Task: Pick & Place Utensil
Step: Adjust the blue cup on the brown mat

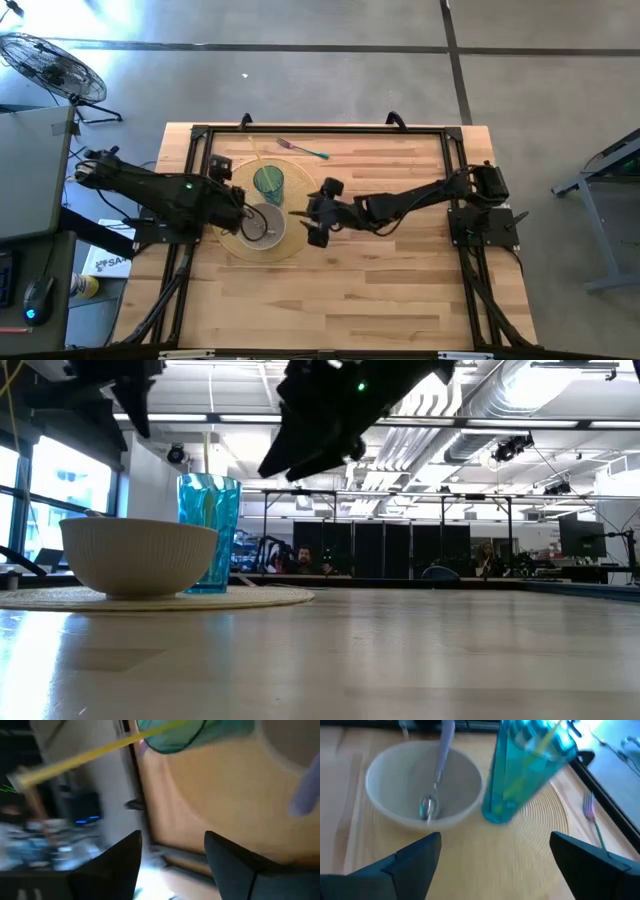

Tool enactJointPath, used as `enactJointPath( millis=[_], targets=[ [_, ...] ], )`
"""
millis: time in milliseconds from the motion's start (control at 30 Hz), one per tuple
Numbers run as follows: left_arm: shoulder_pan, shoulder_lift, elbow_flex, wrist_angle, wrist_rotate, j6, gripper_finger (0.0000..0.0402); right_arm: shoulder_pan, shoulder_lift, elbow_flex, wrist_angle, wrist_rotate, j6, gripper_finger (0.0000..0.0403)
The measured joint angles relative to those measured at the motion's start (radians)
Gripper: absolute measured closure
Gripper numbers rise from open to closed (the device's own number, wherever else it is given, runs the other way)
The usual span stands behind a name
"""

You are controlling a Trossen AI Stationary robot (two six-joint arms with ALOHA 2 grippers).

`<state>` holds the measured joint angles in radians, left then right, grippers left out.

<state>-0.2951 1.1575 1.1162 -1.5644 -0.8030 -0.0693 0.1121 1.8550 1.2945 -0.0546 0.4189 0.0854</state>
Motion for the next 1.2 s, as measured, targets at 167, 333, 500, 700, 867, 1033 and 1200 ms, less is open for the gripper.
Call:
enactJointPath(
  millis=[167, 333, 500, 700, 867, 1033, 1200],
  targets=[
    [0.002, -0.118, -0.02, 0.148, 0.089, -0.093, 0.0202, -0.076, 0.053, 0.0, 0.114, -0.109, -0.043, 0.0009],
    [0.037, -0.23, -0.149, 0.351, 0.228, -0.095, 0.0211, -0.144, 0.119, -0.002, 0.195, -0.223, -0.06, 0.0005],
    [0.073, -0.292, -0.269, 0.497, 0.297, -0.096, 0.0213, -0.202, 0.177, 0.0, 0.254, -0.282, -0.065, 0.0003],
    [0.149, -0.283, -0.297, 0.552, 0.337, -0.095, 0.0213, -0.252, 0.244, 0.001, 0.393, -0.368, -0.061, 0.0003],
    [0.255, -0.274, -0.31, 0.572, 0.459, -0.052, 0.0213, -0.272, 0.291, 0.0, 0.483, -0.421, -0.065, 0.0003],
    [0.331, -0.271, -0.309, 0.578, 0.49, -0.027, 0.0213, -0.279, 0.333, 0.001, 0.58, -0.451, -0.087, 0.0003],
    [0.375, -0.271, -0.316, 0.602, 0.545, 0.011, 0.0213, -0.3, 0.35, 0.011, 0.613, -0.487, -0.087, 0.0003]
  ],
)
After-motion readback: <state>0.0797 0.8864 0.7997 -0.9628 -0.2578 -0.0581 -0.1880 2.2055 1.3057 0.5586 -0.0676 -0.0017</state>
